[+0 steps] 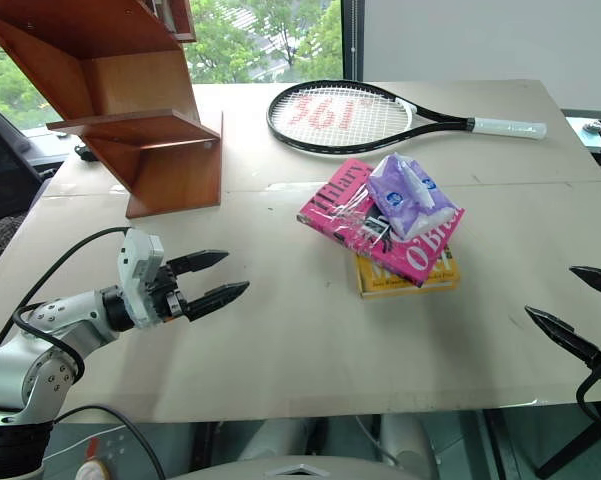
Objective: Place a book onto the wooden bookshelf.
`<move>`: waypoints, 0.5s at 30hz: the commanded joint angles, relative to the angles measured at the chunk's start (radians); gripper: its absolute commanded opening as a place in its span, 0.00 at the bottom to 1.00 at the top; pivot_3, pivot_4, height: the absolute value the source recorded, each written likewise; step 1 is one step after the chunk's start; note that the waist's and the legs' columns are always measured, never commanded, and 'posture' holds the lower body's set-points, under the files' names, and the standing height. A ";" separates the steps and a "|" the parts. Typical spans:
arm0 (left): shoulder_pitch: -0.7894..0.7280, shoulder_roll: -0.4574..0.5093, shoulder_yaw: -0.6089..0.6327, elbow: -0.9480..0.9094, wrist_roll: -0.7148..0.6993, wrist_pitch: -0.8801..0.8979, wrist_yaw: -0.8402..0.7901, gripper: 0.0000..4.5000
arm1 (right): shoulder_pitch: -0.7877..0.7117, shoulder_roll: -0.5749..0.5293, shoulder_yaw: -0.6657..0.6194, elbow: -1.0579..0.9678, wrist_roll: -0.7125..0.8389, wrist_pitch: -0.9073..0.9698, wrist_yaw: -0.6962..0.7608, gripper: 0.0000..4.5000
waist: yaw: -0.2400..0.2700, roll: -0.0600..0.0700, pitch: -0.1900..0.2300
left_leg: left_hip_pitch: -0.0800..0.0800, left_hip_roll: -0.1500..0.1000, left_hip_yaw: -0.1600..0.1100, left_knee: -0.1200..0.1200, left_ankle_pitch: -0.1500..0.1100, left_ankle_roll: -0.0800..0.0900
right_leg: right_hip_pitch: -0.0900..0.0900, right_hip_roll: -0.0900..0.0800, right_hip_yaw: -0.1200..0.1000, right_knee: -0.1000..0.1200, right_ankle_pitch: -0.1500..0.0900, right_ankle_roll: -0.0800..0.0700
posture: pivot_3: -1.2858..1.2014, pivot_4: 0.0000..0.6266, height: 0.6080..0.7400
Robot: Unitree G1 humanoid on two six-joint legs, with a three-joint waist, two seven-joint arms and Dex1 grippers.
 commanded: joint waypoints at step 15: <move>-0.242 -0.084 -0.061 -0.135 -0.083 0.069 0.117 1.00 | -0.355 -0.007 0.305 -0.140 0.048 0.203 -0.391 0.99 | -0.003 0.000 0.000 | 0.000 0.000 0.000 0.001 0.000 0.000 | 0.000 0.000 0.000 0.001 0.000 0.000 | 0.52 0.24 1.00</move>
